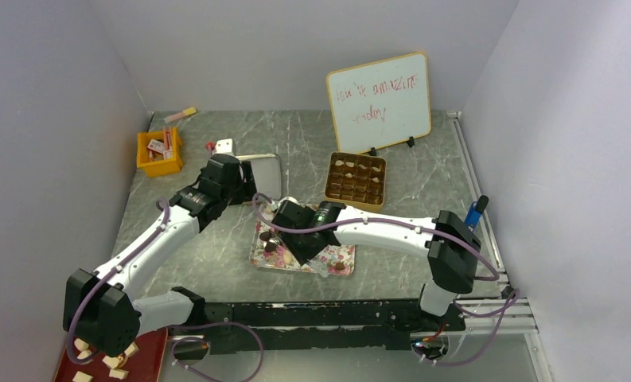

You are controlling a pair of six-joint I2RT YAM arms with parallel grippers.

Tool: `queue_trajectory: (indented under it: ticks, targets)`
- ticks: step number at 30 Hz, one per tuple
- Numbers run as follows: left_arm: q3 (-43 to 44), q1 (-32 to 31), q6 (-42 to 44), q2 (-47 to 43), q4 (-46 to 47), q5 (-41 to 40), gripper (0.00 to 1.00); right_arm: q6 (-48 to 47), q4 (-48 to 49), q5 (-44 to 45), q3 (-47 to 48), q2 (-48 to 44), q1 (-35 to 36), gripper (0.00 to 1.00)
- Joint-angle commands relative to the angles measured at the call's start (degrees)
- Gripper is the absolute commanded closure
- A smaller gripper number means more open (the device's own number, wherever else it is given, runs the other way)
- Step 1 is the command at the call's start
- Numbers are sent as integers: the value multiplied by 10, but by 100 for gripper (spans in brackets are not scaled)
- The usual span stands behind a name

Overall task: Pack the chocolate
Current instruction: Pick up the fake chocolate from the plate.

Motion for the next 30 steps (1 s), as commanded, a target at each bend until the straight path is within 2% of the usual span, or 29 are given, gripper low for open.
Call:
queue_trajectory:
  ticks: [1, 7, 19, 30]
  targets:
    - [-3, 3, 9, -15, 0, 7, 20, -2, 21, 16, 28, 12, 2, 57]
    - [-3, 4, 12, -16, -2, 7, 20, -7, 24, 26, 31, 29, 2, 59]
    - [-2, 7, 9, -11, 4, 11, 21, 16, -3, 66, 33, -21, 3, 100]
    - [-2, 7, 4, -4, 16, 16, 21, 33, -63, 134, 88, -76, -7, 100]
